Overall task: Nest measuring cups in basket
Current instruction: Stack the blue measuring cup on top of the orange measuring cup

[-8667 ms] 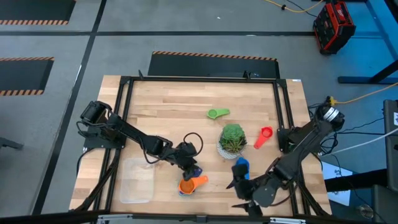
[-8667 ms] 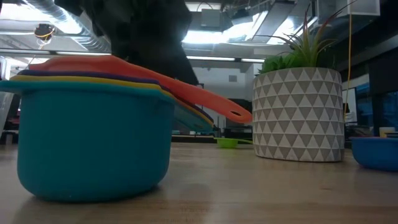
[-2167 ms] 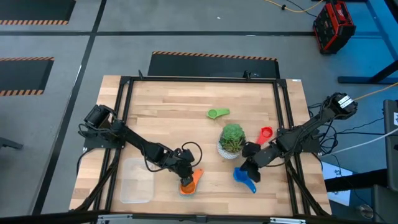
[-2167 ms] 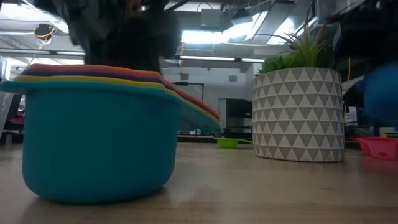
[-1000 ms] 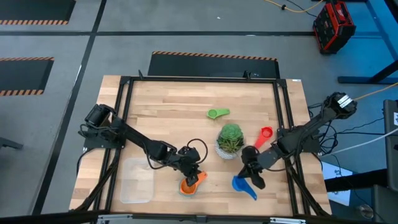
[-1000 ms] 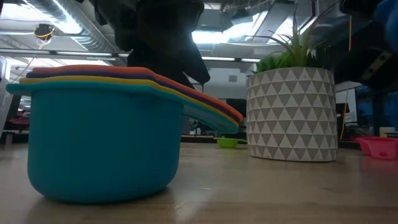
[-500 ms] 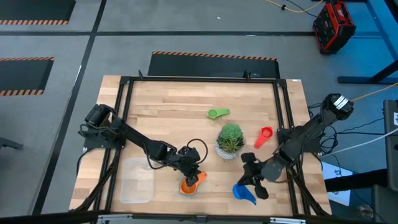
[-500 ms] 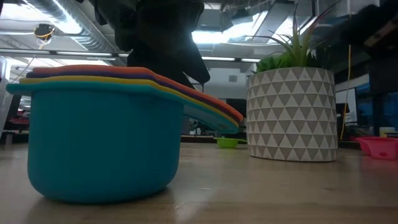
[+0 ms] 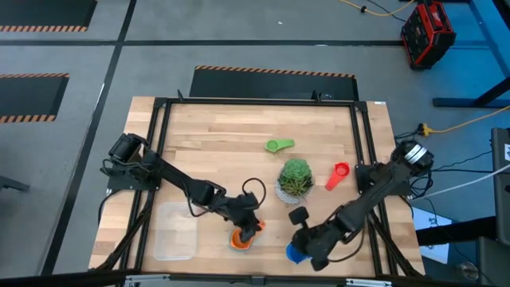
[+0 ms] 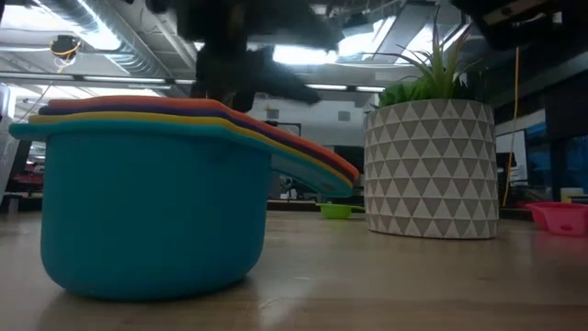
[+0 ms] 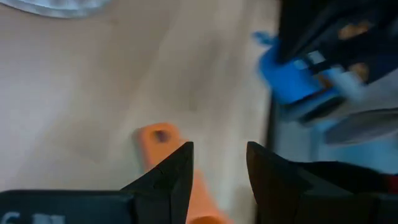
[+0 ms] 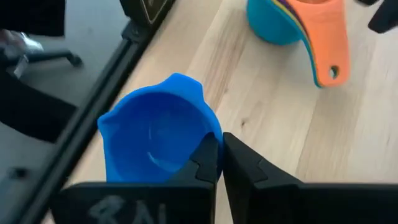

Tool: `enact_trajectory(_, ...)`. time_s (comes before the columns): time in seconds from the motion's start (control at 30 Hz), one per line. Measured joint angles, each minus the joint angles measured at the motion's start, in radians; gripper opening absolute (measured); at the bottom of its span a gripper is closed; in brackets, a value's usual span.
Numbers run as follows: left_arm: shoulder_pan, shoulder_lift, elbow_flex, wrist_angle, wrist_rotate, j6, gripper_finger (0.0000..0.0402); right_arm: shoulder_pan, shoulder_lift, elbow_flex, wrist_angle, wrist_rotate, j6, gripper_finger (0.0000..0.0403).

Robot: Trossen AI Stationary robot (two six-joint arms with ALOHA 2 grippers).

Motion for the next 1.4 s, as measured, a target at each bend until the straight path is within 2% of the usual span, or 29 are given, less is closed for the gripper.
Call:
enact_trajectory(0.1,0.0,0.0,0.0,0.087,0.043,-0.07,0.0141,-0.013,0.057,0.052,-0.026,0.017,-0.056,0.0016)
enact_trajectory(0.3,-0.004,-0.001,0.0,0.224,0.092,-0.24,0.0141,-0.03,0.117,0.13,-0.045,0.169,-0.177,0.0016)
enact_trajectory(0.4,-0.005,-0.001,0.0,0.238,0.102,-0.284,0.0141,-0.043,0.121,0.165,-0.059,0.206,-0.206,0.0016)
enact_trajectory(0.67,-0.005,-0.001,0.0,0.246,0.158,-0.361,0.0141,-0.094,0.121,0.214,-0.065,0.209,-0.252,0.0016)
enact_trajectory(1.03,-0.005,-0.001,0.0,0.245,0.209,-0.389,0.0141,-0.119,0.121,0.218,-0.039,0.207,-0.285,0.0016)
enact_trajectory(1.2,-0.005,-0.001,0.0,0.243,0.257,-0.391,0.0141,-0.116,0.121,0.218,-0.038,0.164,-0.332,0.0016)
enact_trajectory(1.4,-0.004,-0.001,0.0,0.243,0.239,-0.393,0.0141,-0.117,0.121,0.218,-0.039,0.122,-0.34,0.0016)
